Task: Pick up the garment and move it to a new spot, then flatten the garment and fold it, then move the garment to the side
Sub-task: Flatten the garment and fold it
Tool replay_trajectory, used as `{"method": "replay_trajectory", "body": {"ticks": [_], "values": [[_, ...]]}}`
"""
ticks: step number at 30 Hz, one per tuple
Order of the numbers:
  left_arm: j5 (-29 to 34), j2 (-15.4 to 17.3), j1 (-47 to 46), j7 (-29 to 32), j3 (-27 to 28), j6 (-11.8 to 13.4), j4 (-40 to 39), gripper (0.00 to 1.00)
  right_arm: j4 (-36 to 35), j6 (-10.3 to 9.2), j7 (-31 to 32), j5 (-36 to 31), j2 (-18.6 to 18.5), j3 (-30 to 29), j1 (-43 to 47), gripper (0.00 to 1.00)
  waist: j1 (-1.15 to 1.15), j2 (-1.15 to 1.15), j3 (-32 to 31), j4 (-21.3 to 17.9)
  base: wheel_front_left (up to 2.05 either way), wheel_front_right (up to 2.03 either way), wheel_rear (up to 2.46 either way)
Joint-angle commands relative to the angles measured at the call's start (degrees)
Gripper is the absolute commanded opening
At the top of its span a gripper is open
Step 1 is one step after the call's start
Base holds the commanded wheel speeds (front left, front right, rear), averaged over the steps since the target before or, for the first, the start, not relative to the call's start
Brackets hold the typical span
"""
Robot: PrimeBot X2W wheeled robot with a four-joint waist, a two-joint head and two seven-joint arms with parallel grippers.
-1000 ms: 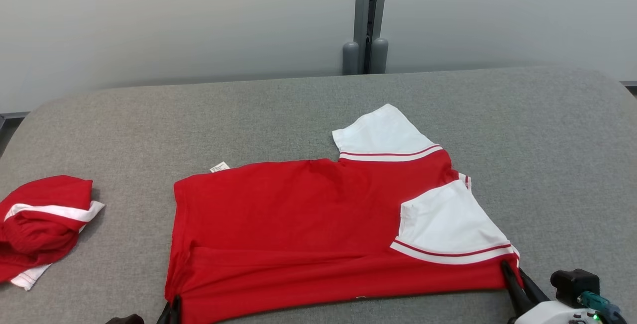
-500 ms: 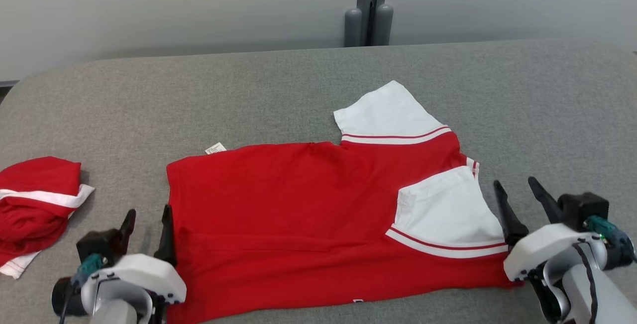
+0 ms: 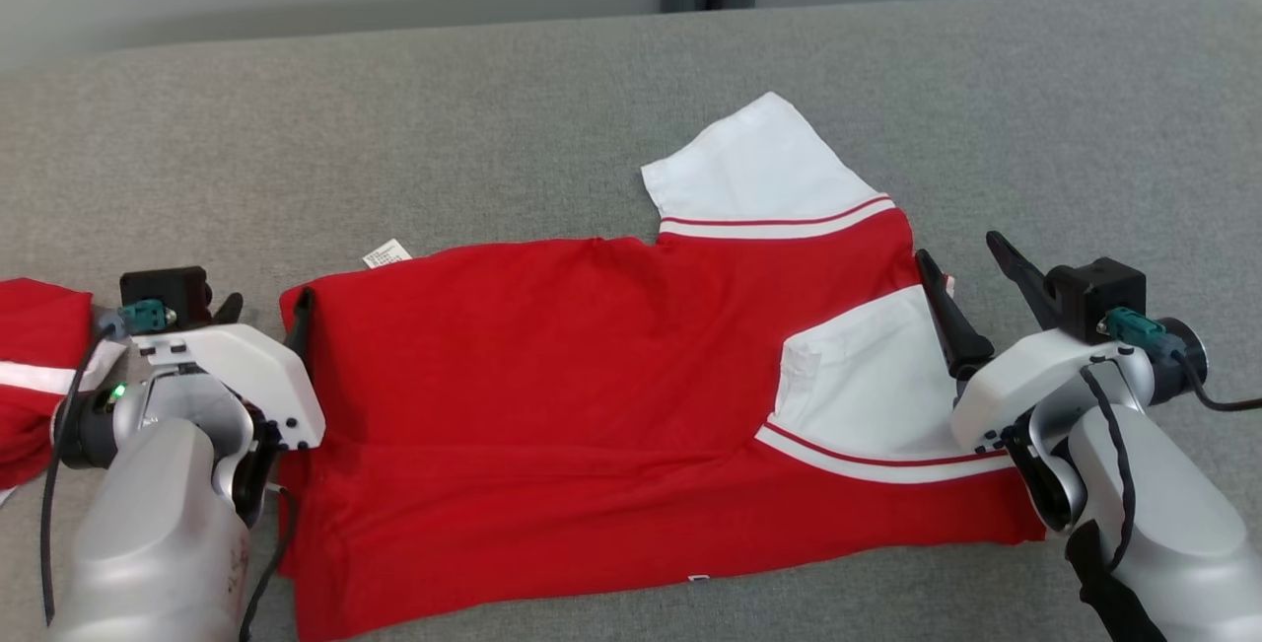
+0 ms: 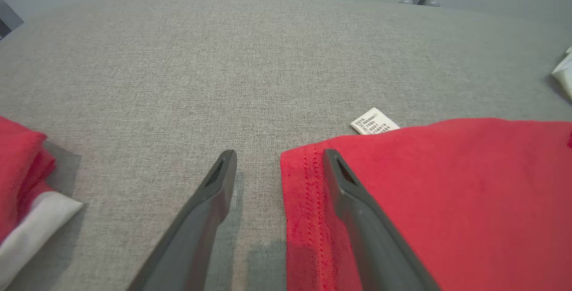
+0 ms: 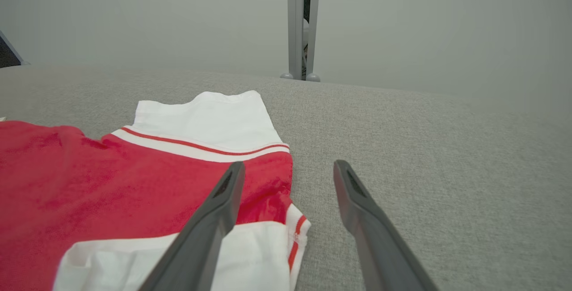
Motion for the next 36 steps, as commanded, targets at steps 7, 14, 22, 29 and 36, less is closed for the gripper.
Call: {"method": "replay_trajectory", "body": {"ticks": [7, 14, 22, 29, 36], "values": [[-0.09, 0.34, -4.08, 1.38, -1.57, -0.99, 4.68, 1.0, 0.42, -0.02, 0.01, 1.24, -1.32, 1.26, -3.03, 1.0, 0.0, 0.0, 2.98, -0.93, 0.0, 0.0, 0.0], [-0.08, -0.62, -5.42, 1.11, -4.9, -2.1, 6.98, 0.0, 1.92, -0.02, 0.63, 1.8, -3.55, 3.0, -8.79, 1.0, 0.0, 0.0, 4.49, 0.69, 0.0, 0.0, 0.0], [0.7, -2.07, -9.17, -3.34, -8.42, -2.22, 6.12, 0.0, 5.41, -0.02, 7.74, 3.16, -4.8, 7.0, -19.08, 1.0, 0.0, 0.0, 7.57, 5.01, 0.0, 0.0, 0.0], [0.09, -4.95, -12.37, -7.37, -11.07, -2.29, 5.63, 0.0, 9.82, -0.02, 16.79, 7.67, -5.93, 10.1, -26.34, 1.0, 0.0, 0.0, 11.1, 9.98, 0.0, 0.0, 0.0], [-1.12, -6.16, -13.8, -9.19, -14.54, -2.3, 5.72, 0.0, 13.36, -0.02, 22.53, 10.7, -7.12, 11.54, -31.41, 1.0, 0.0, 0.0, 14.06, 13.57, 0.0, 0.0, 0.0]]}}
